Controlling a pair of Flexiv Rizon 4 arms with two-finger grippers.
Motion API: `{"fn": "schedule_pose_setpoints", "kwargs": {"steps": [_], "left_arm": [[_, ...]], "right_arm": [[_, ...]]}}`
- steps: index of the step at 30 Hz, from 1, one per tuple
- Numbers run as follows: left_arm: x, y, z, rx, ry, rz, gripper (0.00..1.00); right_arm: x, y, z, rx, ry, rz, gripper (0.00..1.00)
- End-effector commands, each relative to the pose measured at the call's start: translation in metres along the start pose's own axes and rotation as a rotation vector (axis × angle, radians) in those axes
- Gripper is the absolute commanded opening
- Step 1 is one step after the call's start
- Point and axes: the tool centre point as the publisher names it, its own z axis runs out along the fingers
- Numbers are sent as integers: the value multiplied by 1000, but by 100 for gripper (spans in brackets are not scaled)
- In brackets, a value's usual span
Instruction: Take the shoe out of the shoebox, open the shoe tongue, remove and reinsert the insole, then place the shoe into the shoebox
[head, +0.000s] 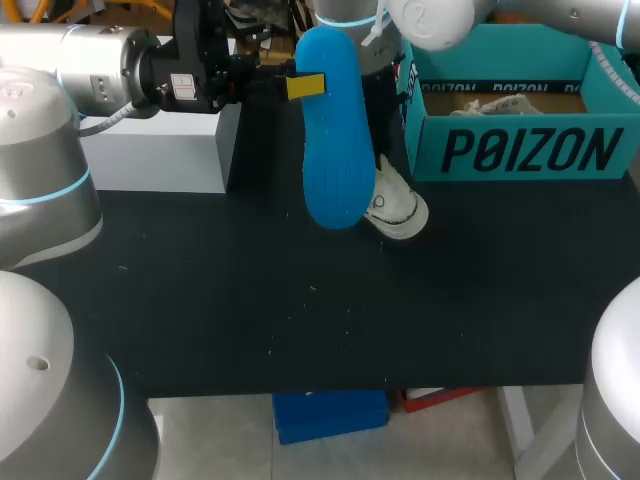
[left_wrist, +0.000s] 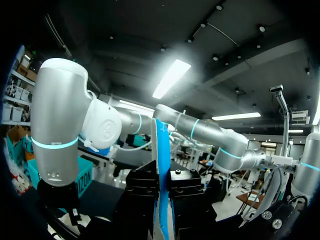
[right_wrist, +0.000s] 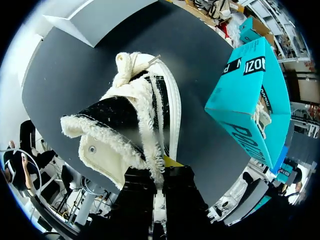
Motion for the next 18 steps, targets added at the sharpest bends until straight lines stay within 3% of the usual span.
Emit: {"fn": "schedule_pose_setpoints", "kwargs": {"steps": [1, 7, 18], "left_arm": [[0, 1, 1, 0, -3, 1, 0], [0, 1, 1, 0, -3, 1, 0], [0, 1, 1, 0, -3, 1, 0]], "right_arm": [[6, -5, -3, 4, 79, 551, 0], [19, -5, 2, 1, 114, 688, 0], [48, 5, 28, 15, 131, 720, 0]]}}
